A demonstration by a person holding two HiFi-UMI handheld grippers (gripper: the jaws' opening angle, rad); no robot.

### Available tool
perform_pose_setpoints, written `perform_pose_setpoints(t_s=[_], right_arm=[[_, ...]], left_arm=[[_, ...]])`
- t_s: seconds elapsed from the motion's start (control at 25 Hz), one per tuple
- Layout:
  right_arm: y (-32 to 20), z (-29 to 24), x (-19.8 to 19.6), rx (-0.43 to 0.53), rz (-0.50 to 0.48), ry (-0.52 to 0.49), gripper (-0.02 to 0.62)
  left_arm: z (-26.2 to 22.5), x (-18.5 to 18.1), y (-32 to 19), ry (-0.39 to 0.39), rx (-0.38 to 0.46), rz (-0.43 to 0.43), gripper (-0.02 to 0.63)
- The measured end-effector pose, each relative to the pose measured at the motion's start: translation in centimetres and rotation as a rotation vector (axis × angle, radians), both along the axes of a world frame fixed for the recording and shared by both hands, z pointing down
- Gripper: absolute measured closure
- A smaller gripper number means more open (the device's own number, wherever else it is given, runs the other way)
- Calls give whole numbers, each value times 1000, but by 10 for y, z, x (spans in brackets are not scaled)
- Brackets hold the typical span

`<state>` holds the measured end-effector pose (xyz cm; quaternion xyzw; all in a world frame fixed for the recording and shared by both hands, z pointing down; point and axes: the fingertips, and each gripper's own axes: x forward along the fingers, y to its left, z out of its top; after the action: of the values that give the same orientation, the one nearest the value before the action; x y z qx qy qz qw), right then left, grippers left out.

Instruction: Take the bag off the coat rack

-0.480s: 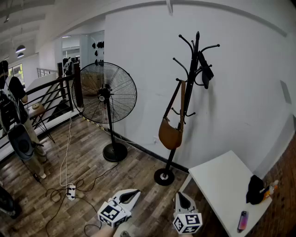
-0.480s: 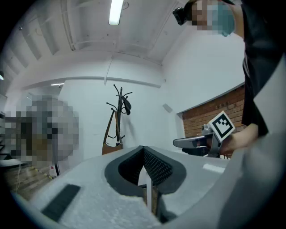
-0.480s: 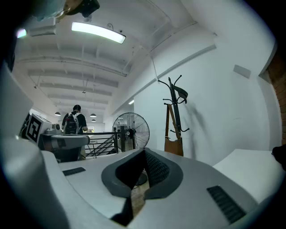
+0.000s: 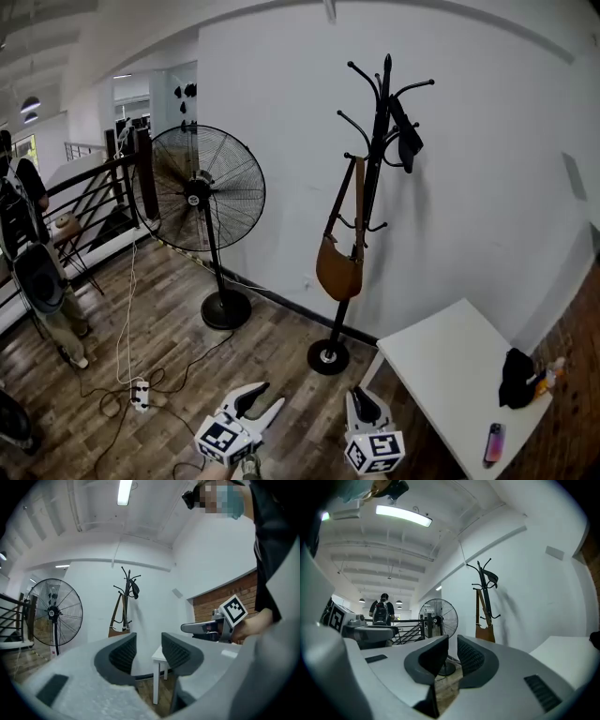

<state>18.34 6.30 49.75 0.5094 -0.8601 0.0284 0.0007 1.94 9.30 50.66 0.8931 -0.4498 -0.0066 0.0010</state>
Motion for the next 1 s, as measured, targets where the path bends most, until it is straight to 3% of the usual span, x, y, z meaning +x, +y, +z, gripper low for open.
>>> perform_pose_setpoints(t_s=[0.04, 0.36, 0.52, 1.0], right_arm=[[-6, 1, -4, 1, 1, 10, 544], [-67, -2, -42, -9, 58, 50, 457], [-102, -4, -65, -6, 111, 56, 446], [-148, -4, -104, -23, 305, -12, 453]], left_arm=[[2, -3, -8, 5, -8, 1, 428], [-2, -44, -79, -1, -15, 20, 386], [-3, -68, -117, -7, 27, 58, 375], [-5, -113, -181, 0, 5, 216, 379]])
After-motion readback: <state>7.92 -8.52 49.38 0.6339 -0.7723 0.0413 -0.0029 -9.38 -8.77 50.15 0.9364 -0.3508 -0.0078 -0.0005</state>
